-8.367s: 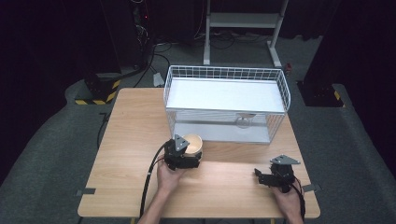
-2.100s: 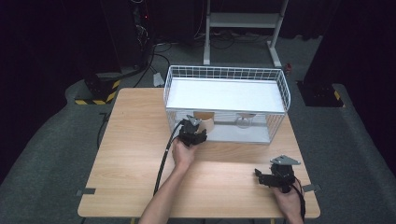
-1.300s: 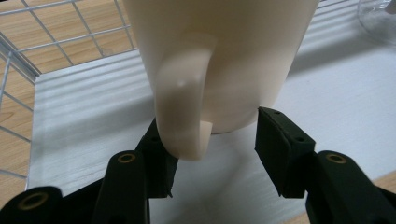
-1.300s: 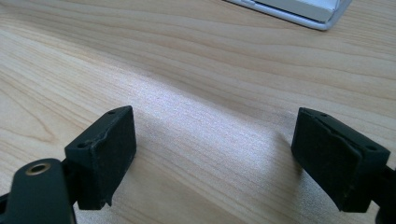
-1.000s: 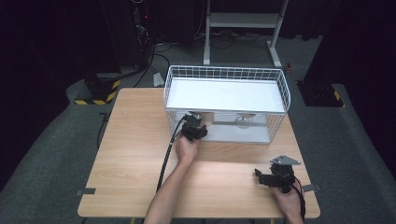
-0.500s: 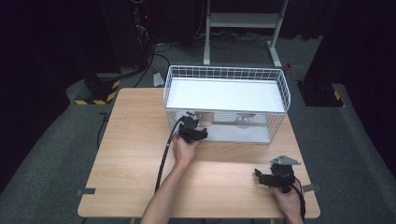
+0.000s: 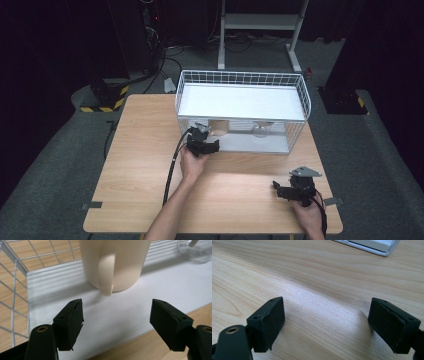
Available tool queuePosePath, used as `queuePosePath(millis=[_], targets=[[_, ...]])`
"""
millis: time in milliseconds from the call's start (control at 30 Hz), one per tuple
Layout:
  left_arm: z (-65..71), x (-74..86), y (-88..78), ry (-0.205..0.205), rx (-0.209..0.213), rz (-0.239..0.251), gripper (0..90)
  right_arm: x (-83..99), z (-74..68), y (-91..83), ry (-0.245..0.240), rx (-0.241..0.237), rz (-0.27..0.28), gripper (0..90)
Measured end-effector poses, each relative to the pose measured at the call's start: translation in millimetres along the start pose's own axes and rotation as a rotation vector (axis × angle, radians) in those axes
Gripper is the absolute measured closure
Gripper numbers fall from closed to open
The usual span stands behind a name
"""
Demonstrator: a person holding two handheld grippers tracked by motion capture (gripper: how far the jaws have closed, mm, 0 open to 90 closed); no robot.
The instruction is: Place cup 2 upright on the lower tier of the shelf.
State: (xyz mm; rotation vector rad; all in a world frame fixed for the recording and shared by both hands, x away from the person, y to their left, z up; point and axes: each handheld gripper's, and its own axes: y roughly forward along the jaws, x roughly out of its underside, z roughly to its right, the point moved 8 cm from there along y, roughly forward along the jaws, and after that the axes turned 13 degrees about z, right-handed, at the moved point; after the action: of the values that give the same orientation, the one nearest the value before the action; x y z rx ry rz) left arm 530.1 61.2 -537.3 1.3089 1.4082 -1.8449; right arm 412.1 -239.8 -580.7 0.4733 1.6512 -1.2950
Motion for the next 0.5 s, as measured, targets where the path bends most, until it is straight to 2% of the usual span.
queuePosePath(millis=[167,200,233,333,500], targets=[[-0.5,1.2,-7.4,-0.014,0.006,0.014,27.3,0.0,0.0,0.0,0.0,0.0,0.0,14.2],[-2.8,1.2,-9.6,0.003,-0.001,0.013,27.2,0.0,0.0,0.0,0.0,0.0,0.0,14.2],[-3.1,1.2,-11.5,0.003,0.003,0.017,27.2,0.0,0.0,0.0,0.0,0.0,0.0,14.2],[-1.5,2.0,-17.8,-0.035,0.018,0.03,27.2,0.0,0.0,0.0,0.0,0.0,0.0,14.3],[-2.0,5.3,-27.2,-0.057,0.029,0.047,27.2,0.0,0.0,0.0,0.0,0.0,0.0,14.2]])
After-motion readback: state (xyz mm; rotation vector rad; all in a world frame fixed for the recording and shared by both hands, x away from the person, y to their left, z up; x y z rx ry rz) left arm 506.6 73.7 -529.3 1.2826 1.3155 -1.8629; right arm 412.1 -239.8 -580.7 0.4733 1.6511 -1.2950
